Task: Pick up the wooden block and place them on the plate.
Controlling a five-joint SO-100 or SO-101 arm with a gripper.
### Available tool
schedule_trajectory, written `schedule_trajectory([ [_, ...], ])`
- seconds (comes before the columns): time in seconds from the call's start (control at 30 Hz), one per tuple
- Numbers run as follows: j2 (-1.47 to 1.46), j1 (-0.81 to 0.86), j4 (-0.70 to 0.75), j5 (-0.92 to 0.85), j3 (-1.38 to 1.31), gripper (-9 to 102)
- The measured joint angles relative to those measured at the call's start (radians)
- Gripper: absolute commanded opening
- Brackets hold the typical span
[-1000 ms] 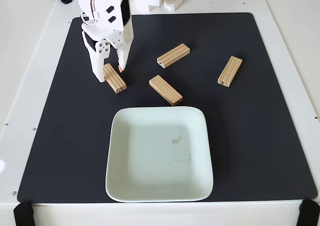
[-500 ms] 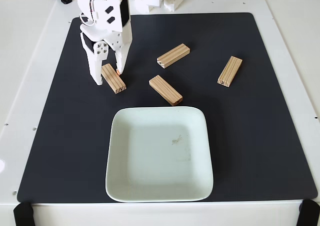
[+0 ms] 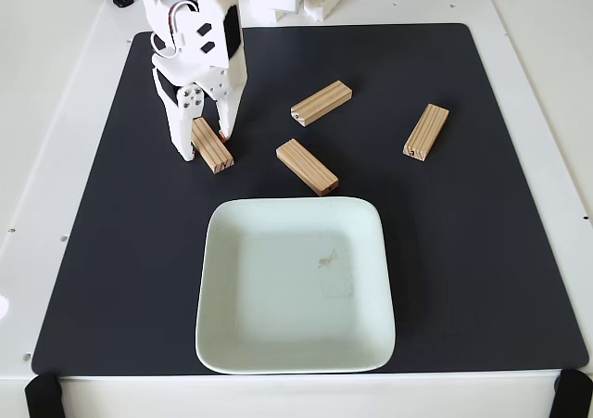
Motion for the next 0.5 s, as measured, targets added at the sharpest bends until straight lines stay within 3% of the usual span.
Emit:
schedule_trajectory([
  [0.1,0.000,-0.005,0.000,0.000,0.000,19],
  [0.23,-0.002,-0.005,-0.002,0.000,0.000,-2],
  [0.5,-0.002,-0.005,-0.003,0.000,0.000,0],
])
